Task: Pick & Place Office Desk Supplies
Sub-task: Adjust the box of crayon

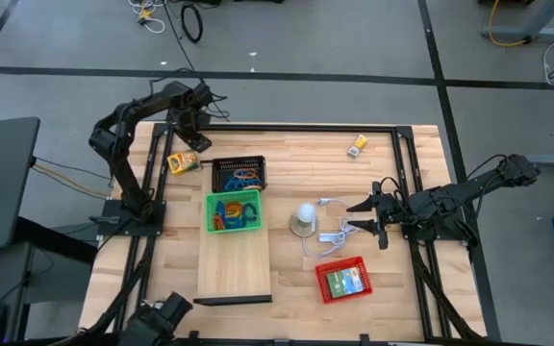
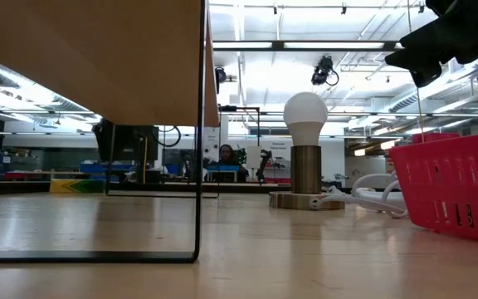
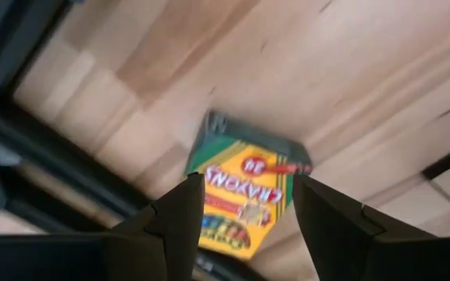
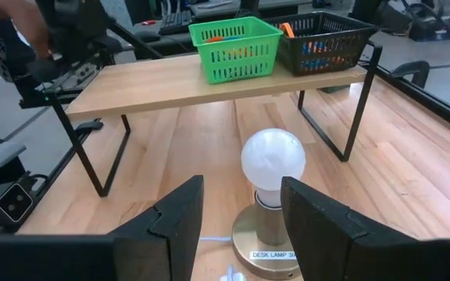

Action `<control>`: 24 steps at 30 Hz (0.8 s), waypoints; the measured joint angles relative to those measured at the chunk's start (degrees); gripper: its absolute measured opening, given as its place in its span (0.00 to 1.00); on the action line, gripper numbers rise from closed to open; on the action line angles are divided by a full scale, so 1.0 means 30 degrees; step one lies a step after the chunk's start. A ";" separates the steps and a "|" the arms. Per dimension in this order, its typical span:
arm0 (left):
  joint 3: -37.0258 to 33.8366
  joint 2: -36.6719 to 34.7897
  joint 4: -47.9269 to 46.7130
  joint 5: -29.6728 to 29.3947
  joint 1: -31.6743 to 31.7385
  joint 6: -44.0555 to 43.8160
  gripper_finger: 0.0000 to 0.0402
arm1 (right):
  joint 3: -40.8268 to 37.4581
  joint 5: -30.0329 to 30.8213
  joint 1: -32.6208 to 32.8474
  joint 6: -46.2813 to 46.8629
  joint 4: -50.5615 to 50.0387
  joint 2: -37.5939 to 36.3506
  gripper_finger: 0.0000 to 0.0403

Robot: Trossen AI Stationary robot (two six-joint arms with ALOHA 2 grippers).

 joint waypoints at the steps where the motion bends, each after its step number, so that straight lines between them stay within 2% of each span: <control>1: 0.0000 0.0000 -0.0299 -0.0373 -0.0150 -0.0214 0.50 | 0.0000 0.0004 0.0000 0.0000 0.0005 0.0000 0.45; 4: -0.0072 0.0000 -0.1192 -0.1351 -0.0460 -0.0683 0.49 | 0.0000 0.0000 0.0000 -0.0010 0.0000 -0.0001 0.45; 6: -0.0239 0.0000 -0.1633 -0.1563 -0.0584 -0.0966 0.44 | 0.0000 -0.0009 0.0000 -0.0095 -0.0003 0.0000 0.45; 9: -0.0350 0.0000 -0.2073 -0.1899 -0.0617 -0.1465 0.31 | 0.0000 -0.0048 0.0000 -0.0315 -0.0014 0.0000 0.45; 13: -0.0350 0.0000 -0.2085 -0.1868 -0.0602 -0.1439 0.07 | 0.0000 -0.0306 0.0000 -0.0348 -0.0299 -0.0002 0.45; 14: -0.0350 0.0000 -0.1998 -0.1867 -0.0610 -0.1389 0.03 | 0.0000 -0.0305 0.0000 -0.0342 -0.0394 -0.0007 0.45; 16: -0.0357 0.0000 -0.1443 -0.1881 -0.0610 -0.1295 0.03 | 0.0000 -0.0299 0.0000 -0.0335 -0.0596 -0.0007 0.45; 19: -0.0357 0.0000 -0.1165 -0.1904 -0.0558 -0.0738 0.07 | 0.0000 -0.0299 0.0000 -0.0326 -0.0728 0.0000 0.45; 24: -0.0532 0.0000 -0.1131 -0.1371 -0.0103 -0.0255 0.25 | 0.0000 -0.0308 0.0000 -0.0313 -0.0731 0.0000 0.45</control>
